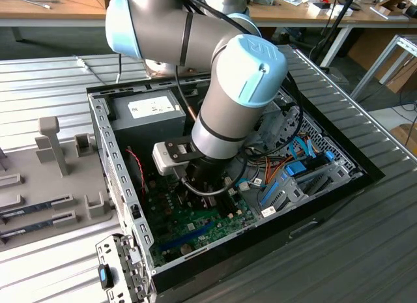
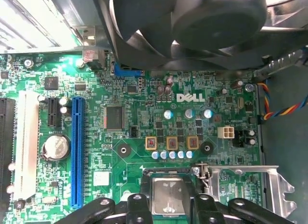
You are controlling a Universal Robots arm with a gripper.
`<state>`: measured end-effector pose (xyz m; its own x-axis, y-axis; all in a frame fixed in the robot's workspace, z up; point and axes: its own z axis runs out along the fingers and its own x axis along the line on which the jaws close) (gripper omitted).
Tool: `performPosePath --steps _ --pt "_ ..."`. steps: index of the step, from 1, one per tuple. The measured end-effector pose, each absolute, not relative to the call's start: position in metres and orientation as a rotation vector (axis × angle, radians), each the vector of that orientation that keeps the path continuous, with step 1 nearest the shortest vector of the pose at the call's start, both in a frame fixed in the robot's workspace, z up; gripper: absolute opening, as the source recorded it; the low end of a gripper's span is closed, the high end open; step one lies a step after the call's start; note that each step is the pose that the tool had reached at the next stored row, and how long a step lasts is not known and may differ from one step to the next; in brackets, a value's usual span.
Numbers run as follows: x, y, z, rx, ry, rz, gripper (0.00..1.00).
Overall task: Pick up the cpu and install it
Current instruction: 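Close the cpu cover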
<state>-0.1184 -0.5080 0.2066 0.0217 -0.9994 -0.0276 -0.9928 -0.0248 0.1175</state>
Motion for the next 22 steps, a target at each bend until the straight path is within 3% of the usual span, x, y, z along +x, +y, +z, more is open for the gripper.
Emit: performPosePath --steps 5,10,22 --pt "-0.116 -0.506 0.209 2.201 -2.152 -0.167 0.39" --pt "-0.115 -0.5 0.209 2.147 -2.111 -0.059 0.39" --pt "-0.113 -0.495 0.21 2.153 -2.115 -0.073 0.39"
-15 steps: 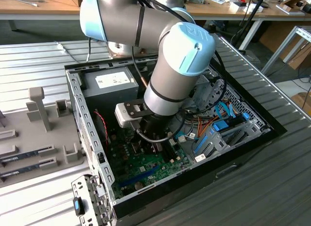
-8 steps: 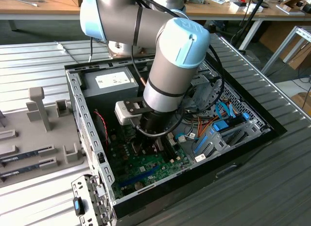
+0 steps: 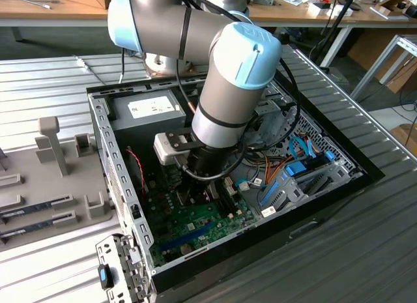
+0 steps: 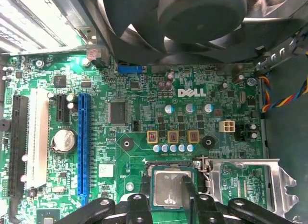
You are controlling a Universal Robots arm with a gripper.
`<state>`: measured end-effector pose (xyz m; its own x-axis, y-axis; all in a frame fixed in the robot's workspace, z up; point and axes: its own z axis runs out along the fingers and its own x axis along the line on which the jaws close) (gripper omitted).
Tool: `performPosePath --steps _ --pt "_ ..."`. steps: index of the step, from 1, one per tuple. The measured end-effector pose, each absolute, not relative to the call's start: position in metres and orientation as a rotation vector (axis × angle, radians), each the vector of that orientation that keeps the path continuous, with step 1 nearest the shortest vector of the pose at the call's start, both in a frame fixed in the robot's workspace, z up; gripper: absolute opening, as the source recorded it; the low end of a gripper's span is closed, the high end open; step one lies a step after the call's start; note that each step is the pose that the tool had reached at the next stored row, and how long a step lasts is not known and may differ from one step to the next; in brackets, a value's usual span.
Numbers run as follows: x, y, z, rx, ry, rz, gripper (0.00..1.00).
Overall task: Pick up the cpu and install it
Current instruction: 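Close the cpu cover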
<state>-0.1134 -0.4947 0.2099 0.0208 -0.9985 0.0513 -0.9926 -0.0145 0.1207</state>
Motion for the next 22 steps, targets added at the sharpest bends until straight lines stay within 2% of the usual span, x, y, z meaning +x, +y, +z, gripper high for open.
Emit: performPosePath --steps 15,16,17,22 --pt "-0.1097 -0.49 0.2079 2.164 -2.099 -0.079 0.39" --pt "-0.1097 -0.49 0.2079 2.164 -2.099 -0.079 0.4" --pt "-0.1097 -0.49 0.2079 2.164 -2.099 -0.079 0.46" --pt "-0.1097 -0.4899 0.2053 2.166 -2.097 -0.079 0.46"
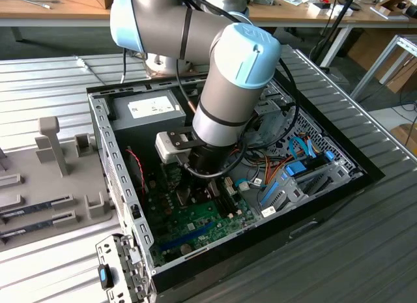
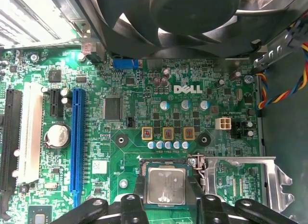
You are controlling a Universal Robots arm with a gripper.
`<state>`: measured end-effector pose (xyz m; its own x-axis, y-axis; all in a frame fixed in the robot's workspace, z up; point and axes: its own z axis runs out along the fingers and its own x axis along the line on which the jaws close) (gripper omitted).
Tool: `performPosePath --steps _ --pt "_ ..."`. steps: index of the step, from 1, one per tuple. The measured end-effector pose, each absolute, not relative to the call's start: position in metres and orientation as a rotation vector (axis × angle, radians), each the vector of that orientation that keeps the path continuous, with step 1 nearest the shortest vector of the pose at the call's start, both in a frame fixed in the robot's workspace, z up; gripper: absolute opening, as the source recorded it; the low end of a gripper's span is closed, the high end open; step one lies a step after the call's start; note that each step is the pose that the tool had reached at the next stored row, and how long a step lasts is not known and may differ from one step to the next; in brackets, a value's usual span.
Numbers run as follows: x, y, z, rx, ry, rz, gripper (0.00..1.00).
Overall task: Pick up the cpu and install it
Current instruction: 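Close the cpu cover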
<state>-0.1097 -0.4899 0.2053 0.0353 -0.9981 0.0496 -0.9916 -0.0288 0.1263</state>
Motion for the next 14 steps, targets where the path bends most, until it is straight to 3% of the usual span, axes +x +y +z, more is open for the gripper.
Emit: performPosePath --steps 8,11,14 --pt "-0.1097 -0.4899 0.2043 2.166 -2.097 -0.079 0.46" --pt "-0.1098 -0.4898 0.2043 2.166 -2.097 -0.079 0.34" --pt "-0.1097 -0.4899 0.2042 2.166 -2.097 -0.079 0.33"
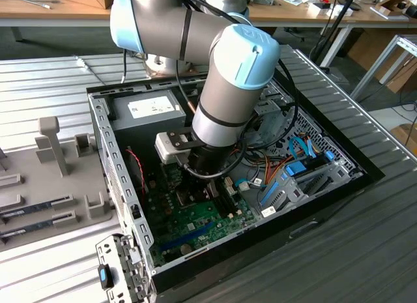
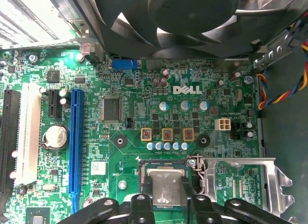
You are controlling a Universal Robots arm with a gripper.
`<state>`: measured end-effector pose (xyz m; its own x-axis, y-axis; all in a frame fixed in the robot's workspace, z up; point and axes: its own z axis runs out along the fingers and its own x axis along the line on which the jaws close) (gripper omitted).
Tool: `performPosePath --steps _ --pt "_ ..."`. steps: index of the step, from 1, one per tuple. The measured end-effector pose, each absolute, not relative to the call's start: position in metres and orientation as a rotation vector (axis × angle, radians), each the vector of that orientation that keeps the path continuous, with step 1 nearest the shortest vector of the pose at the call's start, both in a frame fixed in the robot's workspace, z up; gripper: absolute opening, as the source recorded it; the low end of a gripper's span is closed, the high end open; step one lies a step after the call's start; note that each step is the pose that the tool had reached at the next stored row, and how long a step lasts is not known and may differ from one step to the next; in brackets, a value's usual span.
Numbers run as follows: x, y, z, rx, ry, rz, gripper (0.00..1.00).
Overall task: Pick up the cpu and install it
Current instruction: 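Close the cpu cover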
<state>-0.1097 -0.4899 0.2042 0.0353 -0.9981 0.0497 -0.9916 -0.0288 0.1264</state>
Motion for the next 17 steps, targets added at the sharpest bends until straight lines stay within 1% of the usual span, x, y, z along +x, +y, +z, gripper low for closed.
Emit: performPosePath --steps 9,11,12,17 --pt "-0.1097 -0.4899 0.204 2.166 -2.097 -0.079 0.33" --pt "-0.1097 -0.4899 0.2039 2.166 -2.097 -0.079 0.35" --pt "-0.1097 -0.4899 0.2038 2.166 -2.097 -0.079 0.41" --pt "-0.1098 -0.4899 0.2012 2.17 -2.097 -0.083 0.41"
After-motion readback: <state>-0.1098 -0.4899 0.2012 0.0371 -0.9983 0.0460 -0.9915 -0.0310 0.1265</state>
